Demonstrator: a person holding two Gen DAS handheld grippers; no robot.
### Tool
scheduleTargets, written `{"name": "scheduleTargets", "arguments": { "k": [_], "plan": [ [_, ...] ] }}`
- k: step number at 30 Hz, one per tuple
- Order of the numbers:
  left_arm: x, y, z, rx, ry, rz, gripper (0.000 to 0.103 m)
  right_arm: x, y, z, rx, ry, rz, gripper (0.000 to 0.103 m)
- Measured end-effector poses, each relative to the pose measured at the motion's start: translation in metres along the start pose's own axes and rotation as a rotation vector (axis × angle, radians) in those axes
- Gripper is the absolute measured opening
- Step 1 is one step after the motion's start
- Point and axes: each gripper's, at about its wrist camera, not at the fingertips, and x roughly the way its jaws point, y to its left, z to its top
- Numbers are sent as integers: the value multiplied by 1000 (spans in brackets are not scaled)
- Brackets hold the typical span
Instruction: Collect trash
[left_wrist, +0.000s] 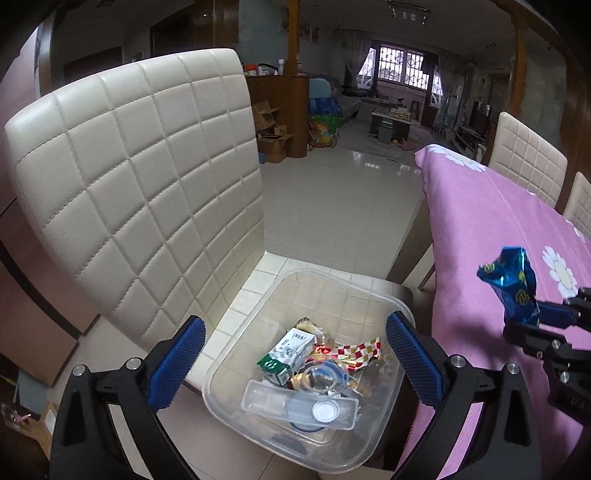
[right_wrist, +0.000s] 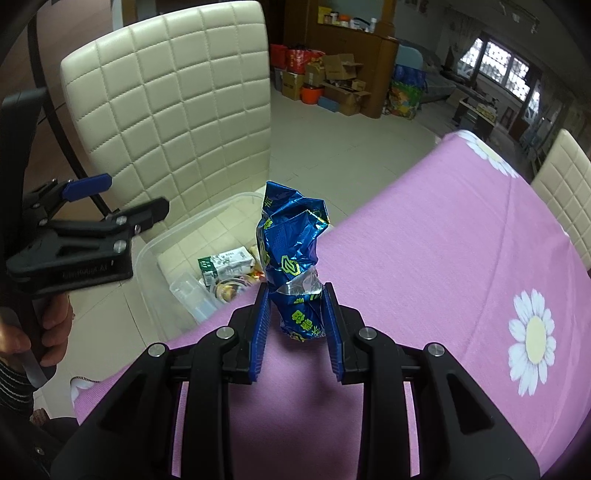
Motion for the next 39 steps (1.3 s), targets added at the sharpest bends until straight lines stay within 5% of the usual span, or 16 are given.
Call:
{"name": "scheduleTargets", "arguments": {
  "k": [8, 11, 15, 22, 33, 39],
  "plan": [
    [-10, 12, -8, 5, -7, 35, 96, 8, 26, 21, -58, -26, 31, 34],
    [-12, 15, -9, 0, -7, 38, 96, 6, 29, 26, -47, -53, 36, 74],
    [-12, 17, -8, -5, -7, 40, 96, -5, 32, 28, -53, -111, 3, 76],
    [-15, 7, -8, 12, -2, 20, 96, -8, 24, 18, -31, -93, -8, 76],
    [-39, -39, -5, 75, 19, -58, 96, -48, -13, -7, 129, -129, -60, 99],
    [-53, -60, -9, 94, 30, -92, 96, -72, -27, -24, 173, -122, -186, 99]
  ]
}}
